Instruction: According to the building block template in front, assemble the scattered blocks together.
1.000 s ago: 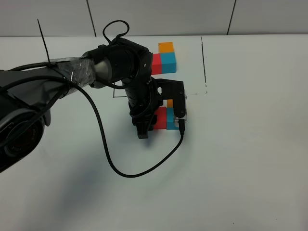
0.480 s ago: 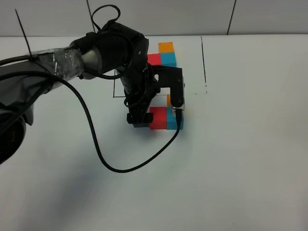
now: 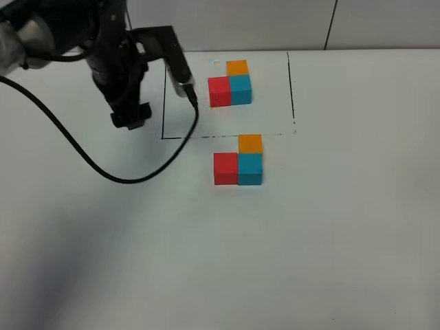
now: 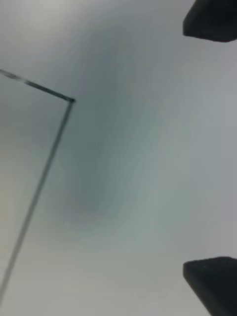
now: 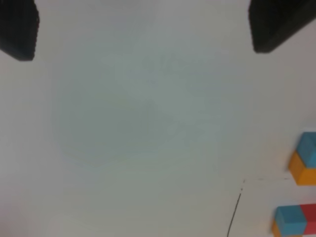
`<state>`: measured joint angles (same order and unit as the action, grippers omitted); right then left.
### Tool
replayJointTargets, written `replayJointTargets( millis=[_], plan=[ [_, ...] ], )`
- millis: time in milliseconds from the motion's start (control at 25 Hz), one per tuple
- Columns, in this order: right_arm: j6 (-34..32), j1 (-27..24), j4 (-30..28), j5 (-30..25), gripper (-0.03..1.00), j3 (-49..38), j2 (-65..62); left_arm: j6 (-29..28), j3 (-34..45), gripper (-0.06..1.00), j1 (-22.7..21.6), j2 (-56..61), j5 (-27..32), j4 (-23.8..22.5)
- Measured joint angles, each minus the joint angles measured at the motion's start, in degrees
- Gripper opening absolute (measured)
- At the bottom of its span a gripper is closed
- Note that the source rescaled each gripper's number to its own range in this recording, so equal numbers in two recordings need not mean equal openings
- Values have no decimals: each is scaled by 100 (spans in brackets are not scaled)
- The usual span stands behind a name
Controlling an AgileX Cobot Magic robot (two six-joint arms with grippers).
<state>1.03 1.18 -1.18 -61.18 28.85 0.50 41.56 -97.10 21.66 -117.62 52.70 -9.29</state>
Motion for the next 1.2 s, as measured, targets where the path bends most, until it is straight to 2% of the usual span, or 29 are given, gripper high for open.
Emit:
replayJointTargets(
  millis=[400,520,640,760,880,1040,1200],
  plan=[
    [0,0,0,0,73,0,0,-803,0,96,-1585,514,699,659],
    [0,0,0,0,73,0,0,-1047,0,94,-2131,810,884,1052],
    [0,0,0,0,73,0,0,-1122,7,93,-2486,1205,1036,1380],
    [0,0,0,0,73,0,0,-1160,186,92,-2674,1746,1026,1520],
    [0,0,0,0,73,0,0,-1274,674,91,-2726,2443,851,1433],
    [0,0,0,0,73,0,0,-1805,1536,91,-2726,3516,726,1148],
    [0,0,0,0,73,0,0,-2387,2288,91,-2726,4690,707,1081]
  ],
)
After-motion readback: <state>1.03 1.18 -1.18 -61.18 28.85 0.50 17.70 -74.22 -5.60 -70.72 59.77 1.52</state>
